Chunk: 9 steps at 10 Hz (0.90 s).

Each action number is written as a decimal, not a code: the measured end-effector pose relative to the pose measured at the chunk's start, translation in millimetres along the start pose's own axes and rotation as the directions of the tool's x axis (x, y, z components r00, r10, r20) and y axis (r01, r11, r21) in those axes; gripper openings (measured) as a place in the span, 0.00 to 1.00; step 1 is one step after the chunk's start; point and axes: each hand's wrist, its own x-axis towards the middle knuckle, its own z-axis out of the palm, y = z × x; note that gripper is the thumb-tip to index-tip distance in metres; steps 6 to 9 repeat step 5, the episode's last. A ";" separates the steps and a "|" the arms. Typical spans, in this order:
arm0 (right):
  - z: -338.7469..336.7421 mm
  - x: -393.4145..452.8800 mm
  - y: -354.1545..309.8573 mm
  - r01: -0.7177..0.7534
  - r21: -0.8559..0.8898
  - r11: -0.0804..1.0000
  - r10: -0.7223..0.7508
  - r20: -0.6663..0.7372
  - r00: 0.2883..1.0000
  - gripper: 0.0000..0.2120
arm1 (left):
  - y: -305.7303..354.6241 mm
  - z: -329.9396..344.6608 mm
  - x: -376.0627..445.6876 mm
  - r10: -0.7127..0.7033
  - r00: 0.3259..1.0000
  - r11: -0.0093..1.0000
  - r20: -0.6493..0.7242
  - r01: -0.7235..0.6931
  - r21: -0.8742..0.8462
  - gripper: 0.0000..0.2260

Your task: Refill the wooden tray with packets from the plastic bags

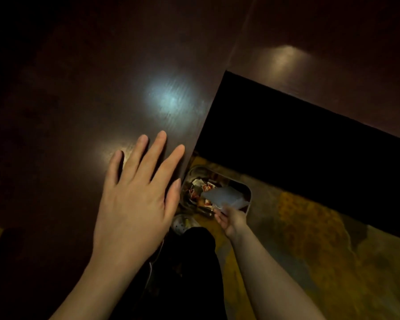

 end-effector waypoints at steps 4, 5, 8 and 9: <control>-7.6 -20.0 -26.3 0.364 -0.135 0.921 -0.371 -0.032 0.928 0.09 | 1.3 4.9 -0.7 -0.005 0.999 1.000 -0.047 0.005 0.004 0.23; -7.4 -125.4 -71.3 0.779 -0.004 0.627 -0.777 0.077 0.625 0.07 | 2.0 2.5 1.5 0.013 0.998 1.000 -0.065 -0.013 0.007 0.23; -7.4 -125.4 -71.3 0.779 -0.004 0.627 -0.777 0.077 0.625 0.07 | 2.0 2.5 1.5 0.013 0.998 1.000 -0.065 -0.013 0.007 0.23; -7.4 -125.4 -71.3 0.779 -0.004 0.627 -0.777 0.077 0.625 0.07 | 2.0 2.5 1.5 0.013 0.998 1.000 -0.065 -0.013 0.007 0.23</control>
